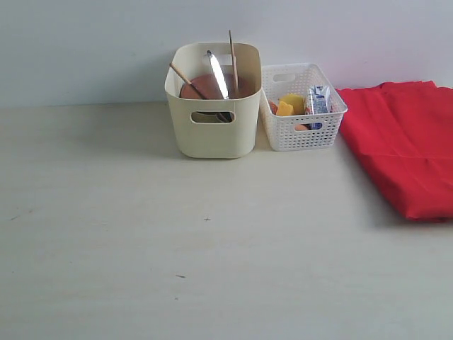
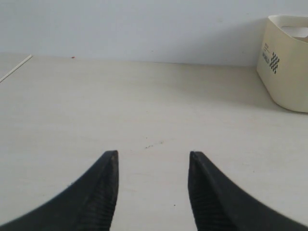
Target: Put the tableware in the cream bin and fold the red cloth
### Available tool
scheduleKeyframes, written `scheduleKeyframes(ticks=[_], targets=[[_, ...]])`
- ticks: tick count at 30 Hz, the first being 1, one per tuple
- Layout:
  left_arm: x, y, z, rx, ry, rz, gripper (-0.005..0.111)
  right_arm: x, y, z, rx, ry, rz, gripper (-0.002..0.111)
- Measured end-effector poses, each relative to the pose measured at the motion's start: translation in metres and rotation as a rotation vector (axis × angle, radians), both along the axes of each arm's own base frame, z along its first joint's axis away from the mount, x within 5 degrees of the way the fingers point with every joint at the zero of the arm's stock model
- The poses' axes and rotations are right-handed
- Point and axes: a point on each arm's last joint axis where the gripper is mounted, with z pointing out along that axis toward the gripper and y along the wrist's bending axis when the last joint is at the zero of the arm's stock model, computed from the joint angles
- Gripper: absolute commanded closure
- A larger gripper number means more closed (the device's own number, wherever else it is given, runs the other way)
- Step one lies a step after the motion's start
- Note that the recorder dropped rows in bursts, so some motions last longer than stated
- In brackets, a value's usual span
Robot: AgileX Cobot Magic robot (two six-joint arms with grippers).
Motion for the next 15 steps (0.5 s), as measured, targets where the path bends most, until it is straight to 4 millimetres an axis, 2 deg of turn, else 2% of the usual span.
scheduleKeyframes(ticks=[9, 15], targets=[[0.0, 0.0, 0.0, 0.0, 0.002, 0.0, 0.061, 0.0, 0.0, -0.008, 0.007, 0.006, -0.003, 0.108], [0.0, 0.0, 0.0, 0.0, 0.002, 0.0, 0.061, 0.005, -0.006, -0.028, 0.011, 0.036, -0.071, 0.108]])
